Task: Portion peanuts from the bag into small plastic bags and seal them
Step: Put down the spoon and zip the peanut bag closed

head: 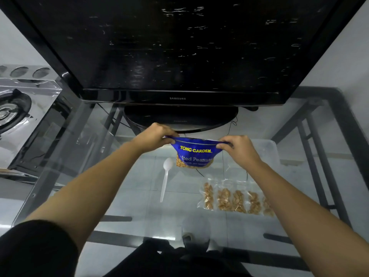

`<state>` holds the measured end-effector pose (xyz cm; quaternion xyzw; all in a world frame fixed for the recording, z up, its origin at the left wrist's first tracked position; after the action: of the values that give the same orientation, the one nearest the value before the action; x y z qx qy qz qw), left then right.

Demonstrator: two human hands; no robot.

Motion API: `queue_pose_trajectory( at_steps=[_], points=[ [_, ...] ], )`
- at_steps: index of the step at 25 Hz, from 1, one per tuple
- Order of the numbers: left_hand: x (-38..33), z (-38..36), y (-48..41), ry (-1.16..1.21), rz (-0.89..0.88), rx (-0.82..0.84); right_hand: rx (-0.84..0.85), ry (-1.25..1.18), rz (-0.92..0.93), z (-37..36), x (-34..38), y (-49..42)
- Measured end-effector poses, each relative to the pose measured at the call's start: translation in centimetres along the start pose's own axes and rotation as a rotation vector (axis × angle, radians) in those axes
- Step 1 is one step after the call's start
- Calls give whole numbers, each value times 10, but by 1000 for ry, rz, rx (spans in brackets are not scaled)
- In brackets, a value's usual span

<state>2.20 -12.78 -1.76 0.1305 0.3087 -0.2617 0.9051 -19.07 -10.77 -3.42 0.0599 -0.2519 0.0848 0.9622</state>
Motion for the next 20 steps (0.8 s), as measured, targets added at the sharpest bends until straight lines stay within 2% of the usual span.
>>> queue_pose_trajectory(
  at_steps=[6, 14, 20],
  points=[
    [19, -9, -4, 96, 135, 10, 100, -66, -191, -9, -18, -17],
    [24, -18, -20, 43, 245, 142, 101, 12, -183, -16, -18, -21],
    [18, -22, -19, 94, 194, 137, 109, -22, -153, -18, -21, -21]
  ],
)
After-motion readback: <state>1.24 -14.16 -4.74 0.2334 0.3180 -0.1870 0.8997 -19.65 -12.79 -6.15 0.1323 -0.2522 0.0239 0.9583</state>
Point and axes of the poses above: each hand's wrist, its own y-axis away from the middle knuckle, its own z-axis out of the back of the hand, x = y × z, the point moved 9 cm from there along -y, towards the middle knuckle, and after that the axes turned 12 degrees about y, right-handed, at the moved point
